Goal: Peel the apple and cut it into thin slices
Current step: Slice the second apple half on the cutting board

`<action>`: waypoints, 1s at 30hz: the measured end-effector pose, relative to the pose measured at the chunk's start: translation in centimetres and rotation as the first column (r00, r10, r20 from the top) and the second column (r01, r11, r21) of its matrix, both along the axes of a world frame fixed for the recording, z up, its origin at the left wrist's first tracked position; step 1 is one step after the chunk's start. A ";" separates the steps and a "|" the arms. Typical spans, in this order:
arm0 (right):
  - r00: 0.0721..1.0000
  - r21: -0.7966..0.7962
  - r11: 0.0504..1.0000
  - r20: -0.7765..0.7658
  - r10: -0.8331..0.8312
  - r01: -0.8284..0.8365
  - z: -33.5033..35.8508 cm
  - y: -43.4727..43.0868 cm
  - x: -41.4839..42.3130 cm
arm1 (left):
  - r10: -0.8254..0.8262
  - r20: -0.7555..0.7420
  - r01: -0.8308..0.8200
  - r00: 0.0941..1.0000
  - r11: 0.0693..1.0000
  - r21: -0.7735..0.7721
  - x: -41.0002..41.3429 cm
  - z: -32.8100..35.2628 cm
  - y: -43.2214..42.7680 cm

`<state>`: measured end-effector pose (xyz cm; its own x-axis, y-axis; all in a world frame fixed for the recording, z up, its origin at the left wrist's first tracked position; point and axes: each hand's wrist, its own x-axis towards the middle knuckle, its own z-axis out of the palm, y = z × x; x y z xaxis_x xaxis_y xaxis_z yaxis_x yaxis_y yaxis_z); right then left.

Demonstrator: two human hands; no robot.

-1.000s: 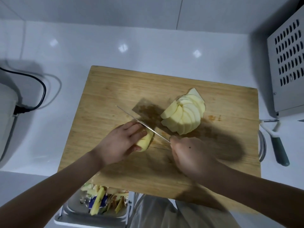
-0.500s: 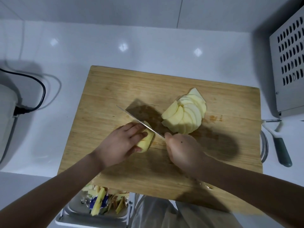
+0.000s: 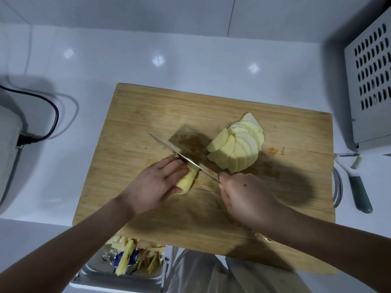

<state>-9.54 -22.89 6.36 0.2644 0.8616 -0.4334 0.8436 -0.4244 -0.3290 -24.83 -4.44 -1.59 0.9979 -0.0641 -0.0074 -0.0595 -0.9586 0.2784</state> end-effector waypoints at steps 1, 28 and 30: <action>1.000 -0.004 1.000 0.000 0.000 0.000 -0.1 0.1 0.0 | 0.004 -0.010 -0.004 1.000 1.000 0.001 -0.1 0.0 0.0; 0.999 0.010 1.000 -0.042 0.021 -0.021 -1.3 1.2 -0.3 | 0.019 0.011 -0.019 1.000 0.998 0.054 -0.1 0.1 -0.3; 0.998 -0.030 0.999 -0.055 0.008 -0.010 -2.1 1.8 -0.3 | 0.019 0.007 -0.019 1.000 0.999 0.049 -0.1 0.2 -0.3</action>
<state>-9.85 -21.12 4.27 0.2319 0.8500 -0.4729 0.8285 -0.4274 -0.3618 -24.93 -4.75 -1.42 0.9990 -0.0452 -0.0035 -0.0431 -0.9720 0.2310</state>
